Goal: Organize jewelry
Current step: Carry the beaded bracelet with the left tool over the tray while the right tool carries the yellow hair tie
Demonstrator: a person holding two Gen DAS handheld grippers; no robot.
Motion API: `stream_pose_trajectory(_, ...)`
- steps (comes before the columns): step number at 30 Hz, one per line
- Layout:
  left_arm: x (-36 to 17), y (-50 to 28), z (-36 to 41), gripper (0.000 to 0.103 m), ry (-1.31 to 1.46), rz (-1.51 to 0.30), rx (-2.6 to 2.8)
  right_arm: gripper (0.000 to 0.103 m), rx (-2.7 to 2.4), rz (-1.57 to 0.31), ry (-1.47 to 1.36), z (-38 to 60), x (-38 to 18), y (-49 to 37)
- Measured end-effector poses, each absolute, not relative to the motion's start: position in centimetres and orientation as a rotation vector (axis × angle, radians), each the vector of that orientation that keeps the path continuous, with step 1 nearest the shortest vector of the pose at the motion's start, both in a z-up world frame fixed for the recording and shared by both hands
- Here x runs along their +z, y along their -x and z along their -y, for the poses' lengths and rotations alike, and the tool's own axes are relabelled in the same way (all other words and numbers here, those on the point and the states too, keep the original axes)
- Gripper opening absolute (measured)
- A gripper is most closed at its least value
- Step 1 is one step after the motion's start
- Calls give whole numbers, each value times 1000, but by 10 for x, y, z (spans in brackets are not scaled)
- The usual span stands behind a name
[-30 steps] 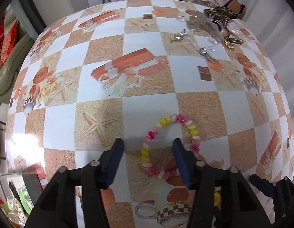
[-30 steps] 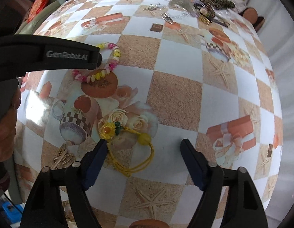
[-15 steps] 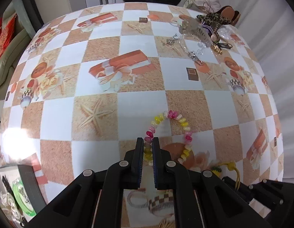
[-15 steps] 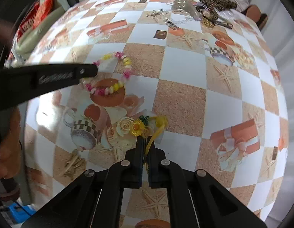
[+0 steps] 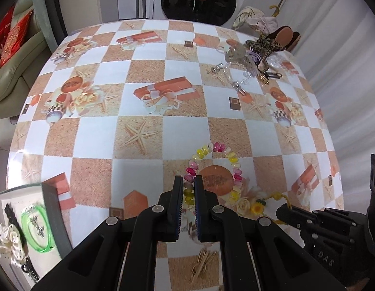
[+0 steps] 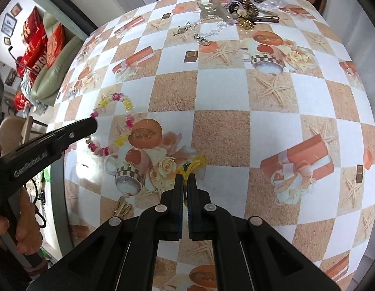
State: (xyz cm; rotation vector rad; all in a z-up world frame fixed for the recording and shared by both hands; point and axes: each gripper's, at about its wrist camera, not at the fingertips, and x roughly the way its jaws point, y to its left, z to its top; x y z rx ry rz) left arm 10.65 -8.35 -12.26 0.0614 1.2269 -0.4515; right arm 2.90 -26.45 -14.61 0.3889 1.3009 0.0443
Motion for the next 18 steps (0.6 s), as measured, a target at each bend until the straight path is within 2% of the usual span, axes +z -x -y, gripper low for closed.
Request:
stream_pose_trajectory(7,-112,-95,61,14,-34,-1218,-430,3,47,-1307,-382,263,-141,-23)
stream_pose_trajectory(18,-109,-81,32,14,-14,-1225,-400,4,40,-1405,-425,257,-176,-27)
